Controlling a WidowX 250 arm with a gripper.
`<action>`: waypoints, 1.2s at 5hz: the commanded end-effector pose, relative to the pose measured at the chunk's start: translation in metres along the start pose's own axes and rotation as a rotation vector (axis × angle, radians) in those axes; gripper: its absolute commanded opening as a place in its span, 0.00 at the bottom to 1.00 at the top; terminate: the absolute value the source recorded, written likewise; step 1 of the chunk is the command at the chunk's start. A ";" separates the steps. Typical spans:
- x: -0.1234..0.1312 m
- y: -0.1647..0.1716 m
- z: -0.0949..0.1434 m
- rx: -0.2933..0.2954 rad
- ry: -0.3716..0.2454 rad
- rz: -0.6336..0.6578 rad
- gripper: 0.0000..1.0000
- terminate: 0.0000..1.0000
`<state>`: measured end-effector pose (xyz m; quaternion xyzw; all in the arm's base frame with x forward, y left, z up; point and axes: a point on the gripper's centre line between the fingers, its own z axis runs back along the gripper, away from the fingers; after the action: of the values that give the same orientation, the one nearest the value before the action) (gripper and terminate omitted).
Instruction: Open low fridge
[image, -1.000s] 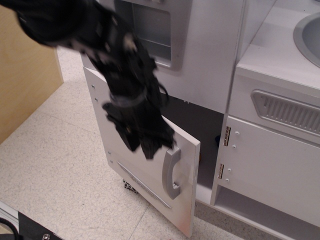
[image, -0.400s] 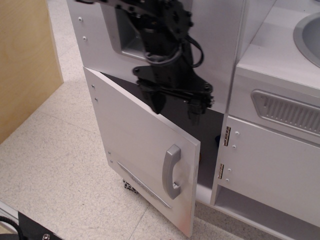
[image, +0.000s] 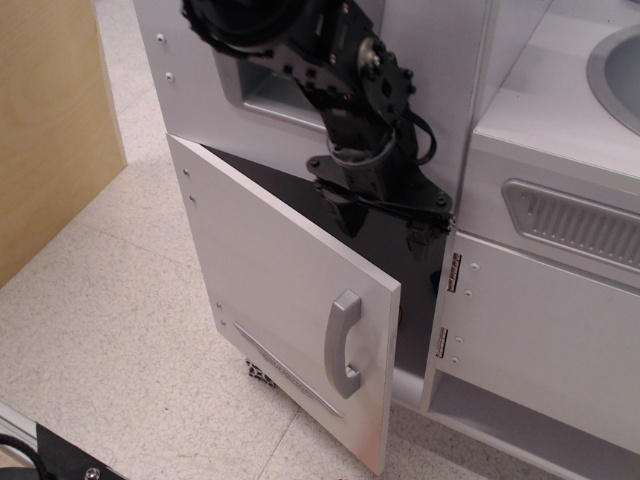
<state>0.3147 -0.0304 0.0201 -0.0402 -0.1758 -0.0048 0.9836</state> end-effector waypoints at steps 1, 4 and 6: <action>-0.003 0.021 -0.006 0.094 0.031 0.011 1.00 0.00; -0.071 0.084 0.007 0.129 0.109 -0.078 1.00 0.00; -0.089 0.132 0.013 0.161 0.141 -0.079 1.00 0.00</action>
<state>0.2244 0.0983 -0.0191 0.0419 -0.0972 -0.0294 0.9940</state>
